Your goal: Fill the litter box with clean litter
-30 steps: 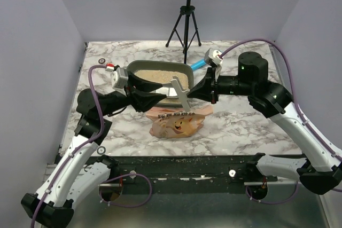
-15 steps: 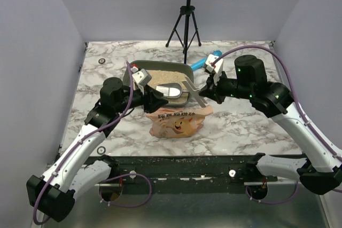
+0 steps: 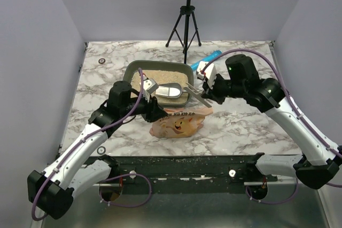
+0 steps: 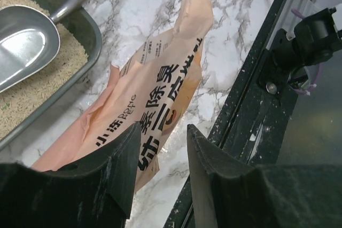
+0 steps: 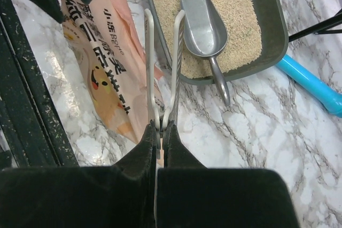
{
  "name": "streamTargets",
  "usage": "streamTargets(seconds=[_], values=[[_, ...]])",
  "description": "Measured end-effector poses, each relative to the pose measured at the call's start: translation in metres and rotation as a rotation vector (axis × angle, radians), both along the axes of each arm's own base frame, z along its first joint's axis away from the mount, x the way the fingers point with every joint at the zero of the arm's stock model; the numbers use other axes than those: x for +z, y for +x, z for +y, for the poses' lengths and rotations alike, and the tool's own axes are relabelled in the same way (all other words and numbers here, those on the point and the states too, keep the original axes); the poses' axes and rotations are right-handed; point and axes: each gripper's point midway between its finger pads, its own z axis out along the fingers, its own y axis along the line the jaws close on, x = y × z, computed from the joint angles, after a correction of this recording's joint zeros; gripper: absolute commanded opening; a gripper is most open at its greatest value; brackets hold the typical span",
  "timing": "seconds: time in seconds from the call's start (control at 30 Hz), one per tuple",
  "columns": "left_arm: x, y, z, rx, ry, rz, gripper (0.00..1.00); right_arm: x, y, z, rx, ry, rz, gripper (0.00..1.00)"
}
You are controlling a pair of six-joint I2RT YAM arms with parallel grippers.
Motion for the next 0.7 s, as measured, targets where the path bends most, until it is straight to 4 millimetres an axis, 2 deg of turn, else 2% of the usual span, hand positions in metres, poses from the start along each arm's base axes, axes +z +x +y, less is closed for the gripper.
streamTargets(seconds=[0.33,0.7], values=[[-0.034,-0.010,0.005,0.008,0.096,0.033,0.49,-0.018,0.004,-0.002,0.019,-0.088,0.038,0.00],[-0.041,-0.006,0.010,0.045,0.131,0.013,0.45,-0.032,0.002,-0.001,0.046,-0.129,0.075,0.00]])
